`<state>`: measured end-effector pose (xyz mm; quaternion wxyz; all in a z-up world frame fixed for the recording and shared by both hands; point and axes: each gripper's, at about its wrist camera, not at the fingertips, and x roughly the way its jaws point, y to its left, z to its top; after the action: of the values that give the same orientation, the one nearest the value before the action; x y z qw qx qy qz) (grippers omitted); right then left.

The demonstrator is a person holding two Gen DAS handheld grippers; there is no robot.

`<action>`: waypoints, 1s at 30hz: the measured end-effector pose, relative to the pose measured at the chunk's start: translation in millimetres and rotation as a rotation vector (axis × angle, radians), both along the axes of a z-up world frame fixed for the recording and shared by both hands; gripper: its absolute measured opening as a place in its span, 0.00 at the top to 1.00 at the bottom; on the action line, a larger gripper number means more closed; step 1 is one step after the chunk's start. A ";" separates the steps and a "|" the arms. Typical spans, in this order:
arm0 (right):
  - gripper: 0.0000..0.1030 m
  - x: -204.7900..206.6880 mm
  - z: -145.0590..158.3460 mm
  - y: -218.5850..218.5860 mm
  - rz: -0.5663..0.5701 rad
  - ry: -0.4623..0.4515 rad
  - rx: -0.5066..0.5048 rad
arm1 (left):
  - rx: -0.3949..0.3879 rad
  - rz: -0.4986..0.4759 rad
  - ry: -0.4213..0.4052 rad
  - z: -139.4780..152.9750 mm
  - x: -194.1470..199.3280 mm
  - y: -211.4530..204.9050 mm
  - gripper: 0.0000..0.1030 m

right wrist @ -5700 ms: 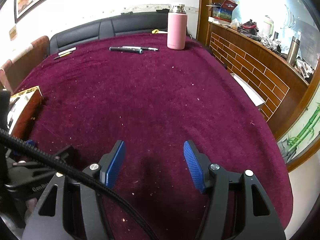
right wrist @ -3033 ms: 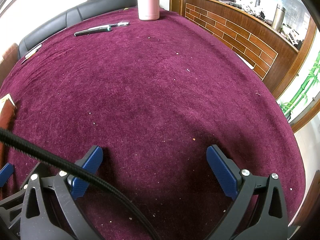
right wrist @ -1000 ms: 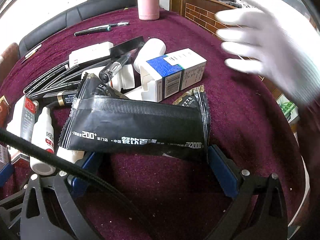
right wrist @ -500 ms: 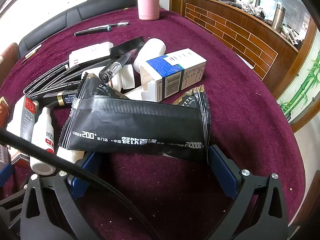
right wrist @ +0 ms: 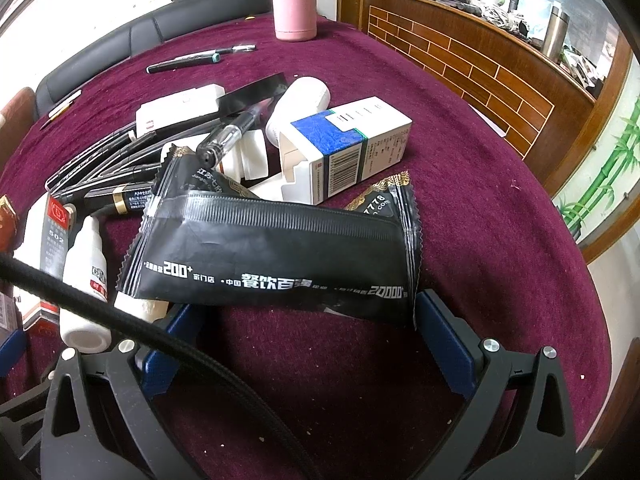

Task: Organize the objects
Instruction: 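Grasp the small white barcode box with the left gripper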

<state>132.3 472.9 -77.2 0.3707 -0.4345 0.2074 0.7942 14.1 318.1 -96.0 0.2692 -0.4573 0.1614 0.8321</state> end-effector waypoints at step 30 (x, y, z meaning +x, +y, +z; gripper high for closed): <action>0.10 34.4 72.1 -71.6 0.277 0.211 0.206 | 0.175 -0.213 0.018 36.7 -21.4 -78.8 0.07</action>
<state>166.7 401.3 -5.1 0.2766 -0.3328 0.1012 0.8958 -7.3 239.3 -59.3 0.3931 -0.4049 0.1384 0.8138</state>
